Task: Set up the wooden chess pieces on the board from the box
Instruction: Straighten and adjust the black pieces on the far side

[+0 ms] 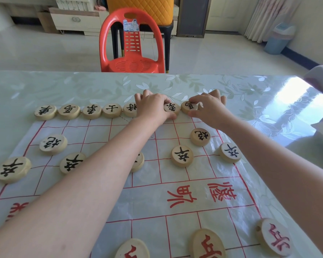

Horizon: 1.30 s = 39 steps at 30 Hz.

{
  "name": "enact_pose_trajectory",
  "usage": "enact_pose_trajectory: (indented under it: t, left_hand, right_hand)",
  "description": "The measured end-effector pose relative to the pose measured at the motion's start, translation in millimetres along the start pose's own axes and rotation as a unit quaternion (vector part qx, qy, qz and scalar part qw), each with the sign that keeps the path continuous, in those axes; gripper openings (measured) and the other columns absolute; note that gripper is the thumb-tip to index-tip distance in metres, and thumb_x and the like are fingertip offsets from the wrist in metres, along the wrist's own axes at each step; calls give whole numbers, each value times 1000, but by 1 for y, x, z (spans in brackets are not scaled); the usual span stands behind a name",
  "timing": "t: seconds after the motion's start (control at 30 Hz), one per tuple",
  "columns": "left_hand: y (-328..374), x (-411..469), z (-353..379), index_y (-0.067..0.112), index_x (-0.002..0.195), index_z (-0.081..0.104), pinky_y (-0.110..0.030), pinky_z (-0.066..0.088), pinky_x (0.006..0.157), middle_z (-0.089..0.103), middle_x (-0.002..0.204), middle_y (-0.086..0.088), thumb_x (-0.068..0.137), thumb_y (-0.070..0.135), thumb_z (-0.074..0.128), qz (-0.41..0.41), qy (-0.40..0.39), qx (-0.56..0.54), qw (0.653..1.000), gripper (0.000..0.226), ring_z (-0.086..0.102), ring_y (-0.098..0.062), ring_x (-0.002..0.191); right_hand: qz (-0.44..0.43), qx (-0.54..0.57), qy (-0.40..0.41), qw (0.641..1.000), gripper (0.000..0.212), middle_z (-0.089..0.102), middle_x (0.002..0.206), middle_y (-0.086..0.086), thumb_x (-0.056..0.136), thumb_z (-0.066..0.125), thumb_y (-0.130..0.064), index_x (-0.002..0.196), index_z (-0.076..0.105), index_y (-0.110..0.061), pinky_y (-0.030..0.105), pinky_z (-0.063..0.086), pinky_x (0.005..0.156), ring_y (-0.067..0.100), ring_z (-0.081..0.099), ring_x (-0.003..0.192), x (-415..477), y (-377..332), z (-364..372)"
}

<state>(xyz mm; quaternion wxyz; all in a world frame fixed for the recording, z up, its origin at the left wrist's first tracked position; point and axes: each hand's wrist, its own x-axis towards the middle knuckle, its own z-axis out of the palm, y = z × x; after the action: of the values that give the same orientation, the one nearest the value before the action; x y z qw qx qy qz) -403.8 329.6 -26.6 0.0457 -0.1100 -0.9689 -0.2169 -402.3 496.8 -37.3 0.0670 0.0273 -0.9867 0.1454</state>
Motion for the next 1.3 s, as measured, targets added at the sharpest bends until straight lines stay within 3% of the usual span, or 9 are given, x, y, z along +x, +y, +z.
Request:
enact_pose_trajectory:
  t: [0.5, 0.63, 0.73, 0.83, 0.97, 1.1, 1.2, 1.3]
  left_hand:
    - [-1, 2, 6, 30, 121, 58, -35, 23, 94, 55, 121, -3, 77, 46, 68, -2, 17, 9, 1000, 47, 30, -24, 121]
    - [-3, 3, 7, 30, 122, 57, -36, 24, 92, 56, 122, -2, 76, 47, 68, -3, 13, 12, 1000, 49, 30, -24, 122]
    - [-2, 9, 7, 28, 127, 51, -36, 24, 90, 56, 125, 1, 72, 57, 66, -7, -11, 37, 999, 63, 31, -24, 122]
    - [1, 10, 4, 27, 134, 42, -35, 25, 92, 52, 129, 3, 70, 60, 66, 4, -7, 27, 1000, 76, 31, -24, 124]
    - [9, -1, 7, 31, 129, 49, -35, 22, 93, 52, 133, 5, 80, 46, 64, 82, 2, 12, 997, 54, 30, -19, 126]
    - [17, -2, 14, 31, 131, 49, -36, 17, 99, 48, 138, 12, 89, 34, 55, 163, -9, 31, 986, 43, 29, -14, 131]
    - [20, -1, 17, 27, 133, 47, -38, 11, 104, 41, 144, 13, 93, 30, 48, 181, -26, 66, 981, 40, 24, -13, 136]
    - [17, -1, 21, 24, 133, 47, -35, 7, 101, 36, 147, 14, 95, 26, 43, 188, -29, 86, 978, 38, 24, -13, 136]
  right_hand:
    - [6, -18, 0, 1000, 46, 58, 112, 1, 87, 57, -37, 130, 50, -21, 38, 21, 91, 25, 29, 115, 0, -1, 1]
    - [-1, -20, -7, 1000, 51, 53, 122, 3, 86, 60, -37, 132, 48, -21, 38, 22, 93, 26, 28, 118, -2, -1, -1]
    - [10, 31, 13, 999, 55, 48, 133, 1, 84, 63, -38, 134, 47, -22, 38, 22, 99, 25, 29, 125, -5, 10, -14]
    - [48, 106, 31, 993, 50, 53, 130, -3, 83, 66, -32, 129, 51, -23, 41, 28, 105, 25, 38, 122, -9, 33, -28]
    - [59, 135, 7, 989, 49, 57, 128, -4, 81, 68, -31, 126, 55, -20, 38, 35, 102, 24, 45, 116, -14, 50, -29]
    - [37, 137, -23, 990, 56, 50, 133, 4, 80, 67, -36, 133, 48, -28, 39, 32, 107, 21, 41, 123, -11, 49, -24]
    - [11, 118, -25, 993, 53, 53, 132, -2, 84, 64, -34, 134, 48, -26, 37, 29, 107, 21, 37, 126, -7, 48, -22]
    - [13, 98, -1, 995, 50, 58, 125, -4, 84, 64, -37, 131, 52, -25, 30, 25, 97, 22, 37, 120, -4, 46, -19]
